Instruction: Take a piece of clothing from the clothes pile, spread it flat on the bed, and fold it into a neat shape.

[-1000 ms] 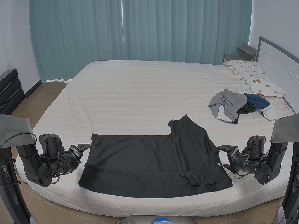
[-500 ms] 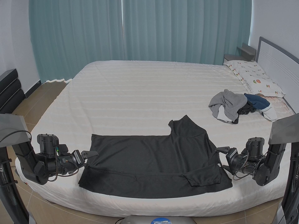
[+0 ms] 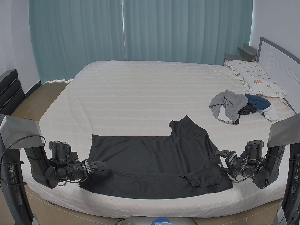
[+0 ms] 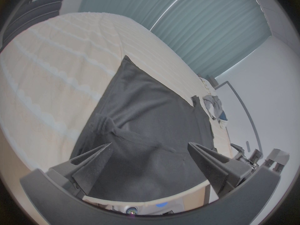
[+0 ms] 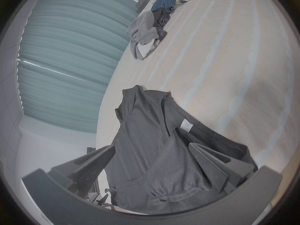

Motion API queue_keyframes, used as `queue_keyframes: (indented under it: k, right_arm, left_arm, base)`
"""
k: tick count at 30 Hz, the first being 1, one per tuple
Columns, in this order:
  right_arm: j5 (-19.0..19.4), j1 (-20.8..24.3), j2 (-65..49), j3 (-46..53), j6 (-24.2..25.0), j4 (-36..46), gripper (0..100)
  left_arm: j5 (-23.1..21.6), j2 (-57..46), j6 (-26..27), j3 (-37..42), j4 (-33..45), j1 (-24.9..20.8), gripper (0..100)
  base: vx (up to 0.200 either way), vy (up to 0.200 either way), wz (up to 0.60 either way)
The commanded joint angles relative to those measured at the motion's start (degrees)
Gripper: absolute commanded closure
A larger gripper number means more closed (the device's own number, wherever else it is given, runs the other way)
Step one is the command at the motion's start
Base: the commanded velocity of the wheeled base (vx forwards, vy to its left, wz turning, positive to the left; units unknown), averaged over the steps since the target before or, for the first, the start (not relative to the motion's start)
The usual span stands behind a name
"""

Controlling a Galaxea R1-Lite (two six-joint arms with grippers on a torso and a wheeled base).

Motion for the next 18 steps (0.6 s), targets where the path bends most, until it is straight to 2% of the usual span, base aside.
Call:
queue_keyframes:
  k: [1, 3, 4, 5, 12, 18]
  right_arm:
    - [-0.08, 0.08, 0.51, 0.07, -0.11, -0.43, 0]
    - [-0.08, 0.17, 0.60, 0.07, -0.03, -0.70, 0]
    - [-0.17, 0.08, 0.86, 0.07, -0.03, -1.75, 0]
    - [-0.17, 0.08, 1.22, 0.24, -0.03, -2.37, 0]
    - [-0.17, 0.08, 2.27, 1.21, -0.11, -5.18, 0]
    - [-0.17, 0.08, 2.27, 1.21, -0.20, -5.18, 0]
  left_arm:
    - [4.89, 3.49, -0.33, -3.34, -0.14, -1.13, 0]
    - [5.85, 4.02, -0.51, -3.96, -0.22, -1.22, 0]
    - [9.37, 5.60, -1.91, -6.59, -0.66, -1.22, 0]
    - [10.25, 5.77, -3.14, -7.12, -0.66, -1.22, 0]
    - [12.36, 5.51, -17.73, -12.13, -0.75, -0.69, 0]
    - [12.45, 5.07, -18.88, -11.69, -0.75, 0.89, 0]
  base:
    - [0.000, 0.000, 0.00]
    - [0.000, 0.000, 0.00]
    - [0.000, 0.000, 0.00]
    - [0.000, 0.000, 0.00]
    - [0.000, 0.000, 0.00]
    - [0.000, 0.000, 0.00]
